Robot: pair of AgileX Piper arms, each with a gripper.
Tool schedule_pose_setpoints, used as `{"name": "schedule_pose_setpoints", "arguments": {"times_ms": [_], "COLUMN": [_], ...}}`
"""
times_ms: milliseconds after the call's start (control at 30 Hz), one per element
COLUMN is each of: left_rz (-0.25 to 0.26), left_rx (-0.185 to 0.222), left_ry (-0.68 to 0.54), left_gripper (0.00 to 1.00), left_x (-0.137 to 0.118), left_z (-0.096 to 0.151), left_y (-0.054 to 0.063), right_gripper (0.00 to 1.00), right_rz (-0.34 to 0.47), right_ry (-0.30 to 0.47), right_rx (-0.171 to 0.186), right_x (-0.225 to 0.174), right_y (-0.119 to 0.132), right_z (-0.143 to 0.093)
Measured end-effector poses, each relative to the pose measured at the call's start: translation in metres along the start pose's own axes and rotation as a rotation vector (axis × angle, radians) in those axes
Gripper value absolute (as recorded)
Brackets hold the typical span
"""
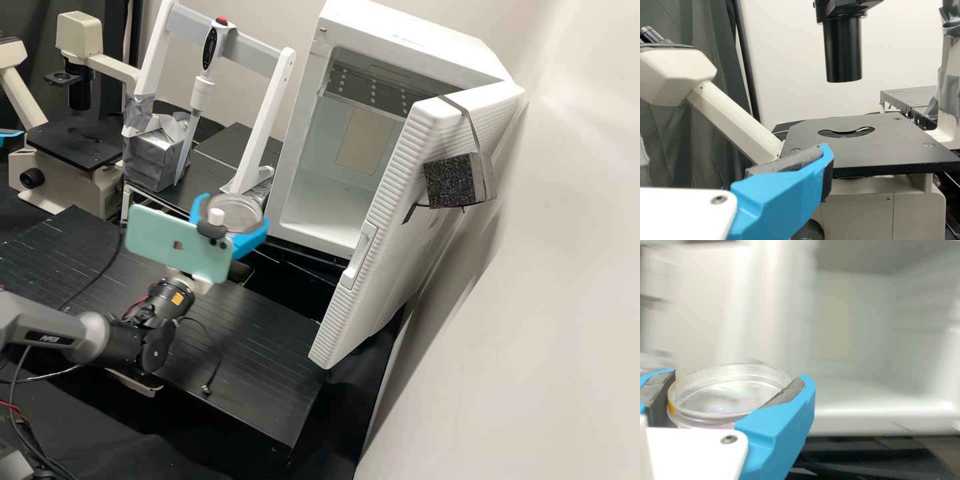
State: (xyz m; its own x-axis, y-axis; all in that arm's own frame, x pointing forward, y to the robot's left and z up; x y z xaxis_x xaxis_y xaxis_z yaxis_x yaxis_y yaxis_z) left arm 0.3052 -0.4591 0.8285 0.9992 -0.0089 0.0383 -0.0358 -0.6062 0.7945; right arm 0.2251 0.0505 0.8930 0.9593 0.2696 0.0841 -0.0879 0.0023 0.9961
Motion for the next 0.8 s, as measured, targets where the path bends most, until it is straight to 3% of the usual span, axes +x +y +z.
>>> {"name": "schedule_pose_setpoints", "arguments": {"times_ms": [167,333,533,733,800], "left_rz": [0.000,0.000,0.000,0.000,0.000], "left_rx": [0.000,0.000,0.000,0.000,0.000], "left_ry": [0.000,0.000,0.000,0.000,0.000], "left_gripper": [1.00,1.00,1.00,1.00,1.00], "left_x": [0.000,0.000,0.000,0.000,0.000], "left_z": [0.000,0.000,0.000,0.000,0.000], "left_y": [0.000,0.000,0.000,0.000,0.000], "right_gripper": [0.00,0.00,0.00,0.00,0.00], "right_rz": [-0.128,-0.247,-0.354,-0.444,-0.466], "right_ry": [0.213,0.344,0.428,0.434,0.418], "right_rx": [-0.002,-0.032,-0.039,-0.048,-0.066], "right_x": [0.002,0.012,0.043,0.084,0.098], "right_y": [-0.030,-0.054,-0.078,-0.106,-0.115], "right_z": [-0.053,-0.091,-0.124,-0.148,-0.151]}}
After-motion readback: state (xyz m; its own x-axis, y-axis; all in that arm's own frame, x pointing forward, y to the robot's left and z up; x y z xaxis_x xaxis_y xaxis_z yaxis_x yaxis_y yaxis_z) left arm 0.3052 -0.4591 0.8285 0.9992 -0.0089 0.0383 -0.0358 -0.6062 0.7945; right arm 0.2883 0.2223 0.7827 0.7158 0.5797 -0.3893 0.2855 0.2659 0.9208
